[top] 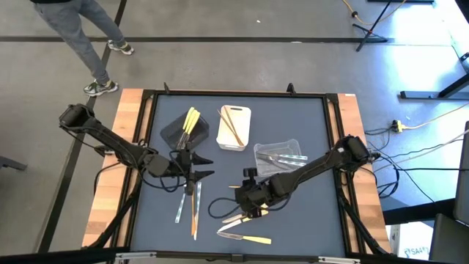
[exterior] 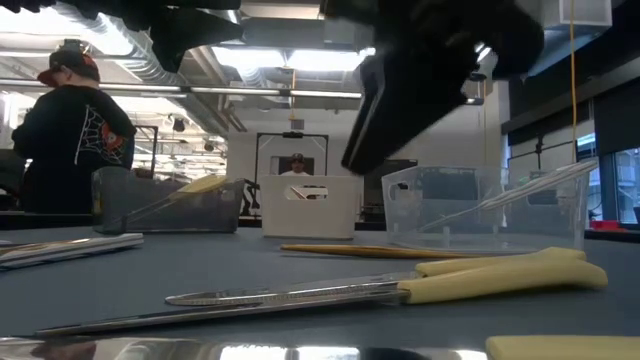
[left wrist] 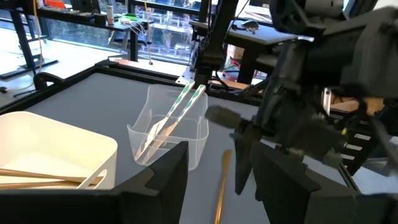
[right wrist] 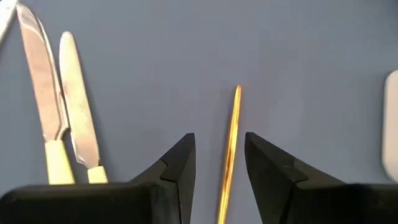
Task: Sort silverware by color (type)
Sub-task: Put the right gold knife into the white bin
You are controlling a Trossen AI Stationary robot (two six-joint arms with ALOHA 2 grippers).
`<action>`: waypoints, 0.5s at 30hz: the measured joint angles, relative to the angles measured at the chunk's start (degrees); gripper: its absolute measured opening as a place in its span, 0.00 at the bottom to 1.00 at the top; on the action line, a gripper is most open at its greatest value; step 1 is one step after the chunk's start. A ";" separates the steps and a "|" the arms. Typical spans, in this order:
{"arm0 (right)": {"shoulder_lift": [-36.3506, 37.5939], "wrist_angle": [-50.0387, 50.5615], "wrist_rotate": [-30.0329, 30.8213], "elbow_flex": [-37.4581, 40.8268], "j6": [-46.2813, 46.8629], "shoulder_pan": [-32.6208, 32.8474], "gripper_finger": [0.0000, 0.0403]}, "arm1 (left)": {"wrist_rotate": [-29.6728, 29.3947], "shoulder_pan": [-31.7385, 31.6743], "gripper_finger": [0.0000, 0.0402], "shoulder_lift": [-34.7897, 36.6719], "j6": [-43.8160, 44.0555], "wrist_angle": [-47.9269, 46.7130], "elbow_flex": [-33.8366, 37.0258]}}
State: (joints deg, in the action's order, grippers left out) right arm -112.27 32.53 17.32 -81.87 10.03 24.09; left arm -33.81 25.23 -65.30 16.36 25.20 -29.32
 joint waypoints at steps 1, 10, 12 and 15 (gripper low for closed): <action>-0.54 -0.12 -0.54 0.00 0.00 -0.42 0.31 | -0.02 0.00 0.42 0.00 0.00 -0.01 0.00; -3.82 -0.33 -8.09 0.00 0.11 -5.05 0.31 | 0.00 0.00 0.42 0.00 0.00 -0.05 0.00; -4.34 -0.22 -9.87 0.00 0.12 -5.67 0.31 | -0.01 0.00 0.42 0.00 0.00 -0.04 0.00; -5.17 -0.09 -10.62 0.00 0.12 -5.95 0.31 | 0.01 0.00 0.42 0.00 0.00 -0.04 0.00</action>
State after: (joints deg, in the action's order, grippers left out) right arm -117.44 32.44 6.69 -81.87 10.15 18.13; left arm -33.80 25.23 -65.30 16.36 25.17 -29.32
